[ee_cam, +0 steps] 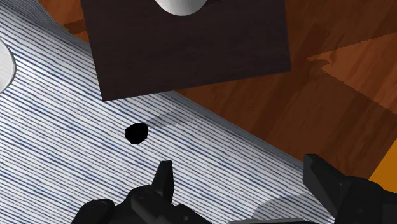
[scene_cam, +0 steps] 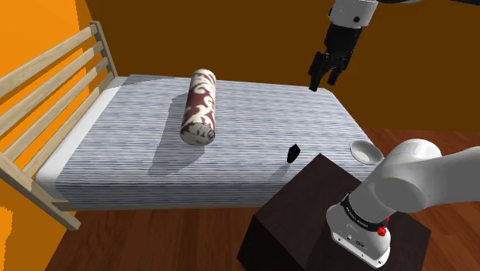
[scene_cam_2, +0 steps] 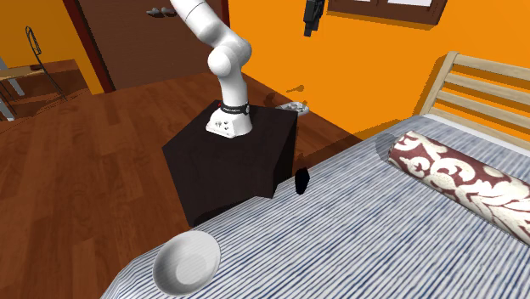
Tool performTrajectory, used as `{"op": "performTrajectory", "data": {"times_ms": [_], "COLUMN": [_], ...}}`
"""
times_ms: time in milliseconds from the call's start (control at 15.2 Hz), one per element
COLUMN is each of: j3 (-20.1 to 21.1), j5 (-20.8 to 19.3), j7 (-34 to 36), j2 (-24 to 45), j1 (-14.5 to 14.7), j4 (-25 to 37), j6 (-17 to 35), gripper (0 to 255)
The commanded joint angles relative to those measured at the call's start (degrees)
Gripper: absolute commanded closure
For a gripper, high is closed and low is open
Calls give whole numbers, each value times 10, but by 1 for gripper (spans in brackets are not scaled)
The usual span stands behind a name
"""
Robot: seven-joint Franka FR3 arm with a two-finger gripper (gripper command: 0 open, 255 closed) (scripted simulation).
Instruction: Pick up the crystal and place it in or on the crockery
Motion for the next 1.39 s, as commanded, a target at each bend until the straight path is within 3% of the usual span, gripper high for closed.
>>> {"op": "performTrajectory", "data": {"times_ms": [0,660,1122,1320], "j3": [0,-60,-127,-127], "j5": [0,-48,-99,-99], "j7": [0,-68,-130,-129], "j2": [0,-129,-144,-144], "j1": [0,-31,-78,-78], "j4": [0,-260,-404,-407], "j6": [0,210,393,397], "gripper": [0,0,0,0]}}
